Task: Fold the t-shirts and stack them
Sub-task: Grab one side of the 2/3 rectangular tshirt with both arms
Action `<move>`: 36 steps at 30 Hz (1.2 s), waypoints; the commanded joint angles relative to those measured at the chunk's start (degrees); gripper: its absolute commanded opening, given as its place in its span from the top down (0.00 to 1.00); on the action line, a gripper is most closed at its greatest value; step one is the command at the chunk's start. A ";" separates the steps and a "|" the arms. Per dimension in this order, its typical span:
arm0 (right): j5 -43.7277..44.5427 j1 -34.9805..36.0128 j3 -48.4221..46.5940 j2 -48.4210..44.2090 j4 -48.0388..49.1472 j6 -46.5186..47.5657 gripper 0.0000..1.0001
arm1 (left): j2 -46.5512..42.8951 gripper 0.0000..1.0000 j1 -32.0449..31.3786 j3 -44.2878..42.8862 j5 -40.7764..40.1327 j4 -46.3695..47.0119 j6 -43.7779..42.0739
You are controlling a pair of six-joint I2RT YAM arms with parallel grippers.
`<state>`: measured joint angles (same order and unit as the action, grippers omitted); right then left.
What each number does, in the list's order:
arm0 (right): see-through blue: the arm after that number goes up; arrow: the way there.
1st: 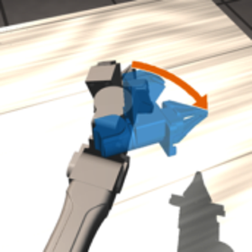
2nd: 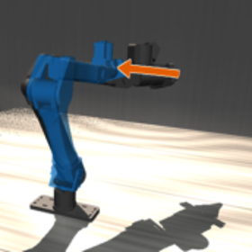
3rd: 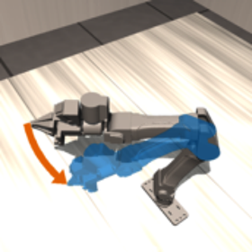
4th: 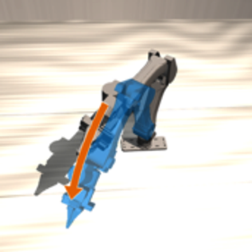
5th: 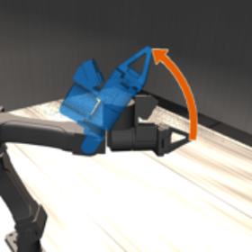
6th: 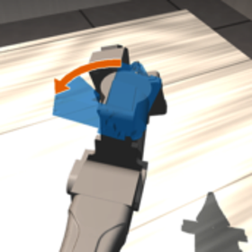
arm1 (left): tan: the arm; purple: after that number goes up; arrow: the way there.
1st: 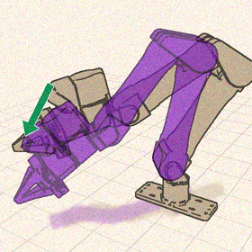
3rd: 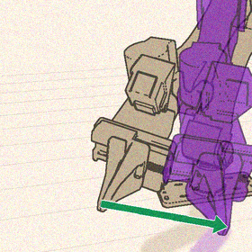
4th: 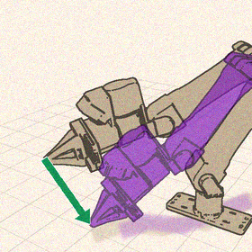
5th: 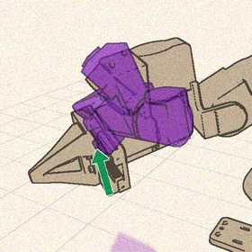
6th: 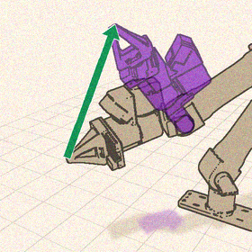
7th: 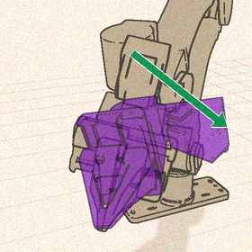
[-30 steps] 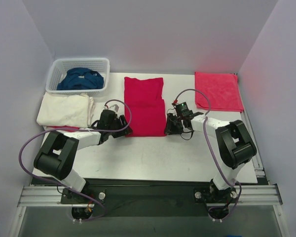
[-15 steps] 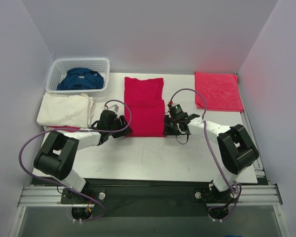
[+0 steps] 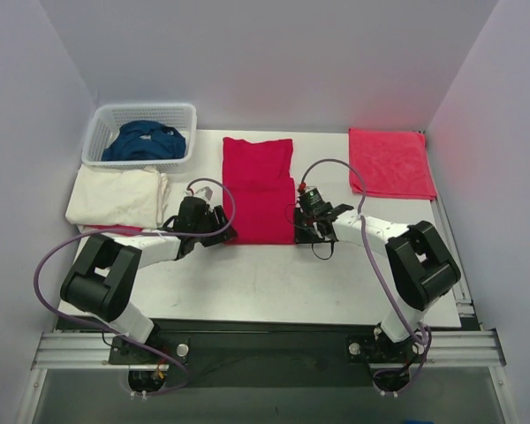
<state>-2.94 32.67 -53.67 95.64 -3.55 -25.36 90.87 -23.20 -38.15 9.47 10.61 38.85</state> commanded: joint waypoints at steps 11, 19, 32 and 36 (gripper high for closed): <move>1.27 0.21 0.06 -1.06 0.65 0.58 0.74 | 0.27 0.40 0.26 1.33 -0.07 0.02 0.26; 1.89 0.73 -1.52 -2.04 -0.23 1.37 0.73 | 0.10 0.40 0.35 1.33 0.11 0.20 0.35; -2.86 0.65 -2.14 5.26 3.02 1.19 0.75 | -0.52 0.41 0.35 2.20 0.19 -0.42 0.61; -4.09 0.73 -1.27 6.14 3.02 0.49 0.81 | -0.08 0.61 0.35 2.64 0.81 0.20 0.53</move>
<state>-5.02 33.06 -55.22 100.20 0.27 -24.29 90.80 -23.03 -36.77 9.45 12.23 40.12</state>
